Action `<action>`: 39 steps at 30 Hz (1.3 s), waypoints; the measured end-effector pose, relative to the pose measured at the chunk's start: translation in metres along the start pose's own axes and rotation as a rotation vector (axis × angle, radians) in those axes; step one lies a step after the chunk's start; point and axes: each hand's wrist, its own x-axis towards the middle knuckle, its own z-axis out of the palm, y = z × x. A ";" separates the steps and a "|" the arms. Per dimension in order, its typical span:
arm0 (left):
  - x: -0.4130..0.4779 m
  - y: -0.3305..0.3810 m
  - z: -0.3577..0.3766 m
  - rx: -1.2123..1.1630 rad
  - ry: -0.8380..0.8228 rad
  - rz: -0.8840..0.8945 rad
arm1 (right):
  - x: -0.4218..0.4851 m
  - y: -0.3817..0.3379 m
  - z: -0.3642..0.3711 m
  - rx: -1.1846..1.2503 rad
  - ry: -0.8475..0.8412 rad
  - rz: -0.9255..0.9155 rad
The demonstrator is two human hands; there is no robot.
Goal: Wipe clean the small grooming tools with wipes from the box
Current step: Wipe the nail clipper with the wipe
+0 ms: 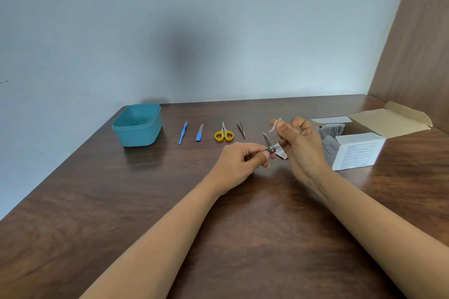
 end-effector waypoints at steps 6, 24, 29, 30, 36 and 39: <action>-0.001 0.002 -0.003 -0.342 0.061 -0.105 | -0.005 0.005 0.001 -0.129 -0.040 0.023; -0.002 0.006 -0.003 -0.405 0.072 -0.147 | -0.006 0.003 0.001 -0.371 -0.060 -0.041; -0.001 0.007 -0.002 -0.413 0.102 -0.161 | -0.007 0.003 0.003 -0.371 -0.128 -0.087; 0.000 0.007 -0.002 -0.421 0.111 -0.166 | -0.007 0.003 0.003 -0.368 -0.138 -0.098; 0.000 0.008 -0.001 -0.425 0.125 -0.171 | -0.009 0.005 0.001 -0.343 -0.214 -0.141; 0.000 0.007 -0.002 -0.406 0.120 -0.165 | -0.008 0.005 0.000 -0.332 -0.220 -0.151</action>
